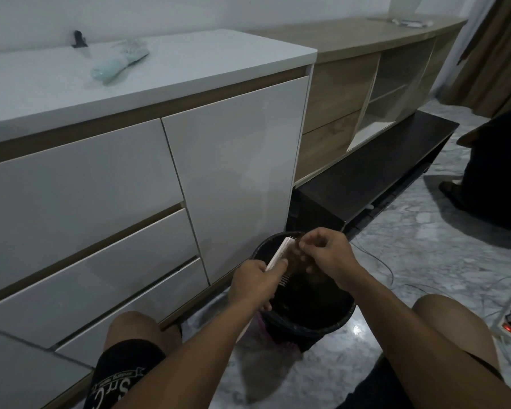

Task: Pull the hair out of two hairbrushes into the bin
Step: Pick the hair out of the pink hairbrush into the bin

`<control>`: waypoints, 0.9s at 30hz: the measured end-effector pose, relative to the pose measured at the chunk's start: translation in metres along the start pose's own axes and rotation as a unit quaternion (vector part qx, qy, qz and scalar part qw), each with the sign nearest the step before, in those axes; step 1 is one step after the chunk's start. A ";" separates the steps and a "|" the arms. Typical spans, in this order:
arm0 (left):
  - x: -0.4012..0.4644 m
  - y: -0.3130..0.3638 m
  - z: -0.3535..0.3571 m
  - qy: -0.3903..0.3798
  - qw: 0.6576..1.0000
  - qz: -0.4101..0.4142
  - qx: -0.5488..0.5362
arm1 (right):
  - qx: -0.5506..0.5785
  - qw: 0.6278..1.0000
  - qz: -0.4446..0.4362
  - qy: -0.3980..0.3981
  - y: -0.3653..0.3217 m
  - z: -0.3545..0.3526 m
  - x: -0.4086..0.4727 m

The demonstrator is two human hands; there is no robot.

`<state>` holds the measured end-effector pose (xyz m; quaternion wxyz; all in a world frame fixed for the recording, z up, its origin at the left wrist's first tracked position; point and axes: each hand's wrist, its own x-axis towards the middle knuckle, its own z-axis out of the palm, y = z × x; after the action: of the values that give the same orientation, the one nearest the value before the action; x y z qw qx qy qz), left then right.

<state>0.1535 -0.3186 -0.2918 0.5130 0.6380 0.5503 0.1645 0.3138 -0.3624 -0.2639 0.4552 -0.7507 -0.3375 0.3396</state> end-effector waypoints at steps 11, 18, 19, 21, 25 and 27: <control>0.004 0.003 0.000 -0.005 1.000 -0.007 -0.012 | -0.036 0.987 -0.069 -0.142 -0.002 -0.005 -0.005; 0.009 0.000 -0.002 -0.005 1.000 -0.019 -0.012 | -0.112 0.991 -0.068 -0.023 0.008 -0.004 0.002; 0.010 -0.001 -0.002 -0.004 1.000 -0.022 -0.011 | -0.107 0.992 -0.063 -0.012 0.009 -0.005 0.004; 0.010 -0.001 -0.003 -0.007 1.000 -0.026 -0.010 | -0.096 0.994 -0.054 -0.009 0.008 -0.005 0.004; 0.009 0.004 -0.003 -0.024 0.999 -0.041 -0.018 | -0.063 0.989 -0.087 -0.105 0.008 -0.002 0.000; 0.009 0.008 -0.003 -0.039 0.997 -0.064 -0.034 | -0.102 0.979 -0.115 -0.135 0.009 0.000 -0.001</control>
<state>0.1581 -0.3085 -0.2872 0.5650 0.5898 0.5634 0.1248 0.3154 -0.3662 -0.2717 0.3628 -0.6966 -0.5125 0.3472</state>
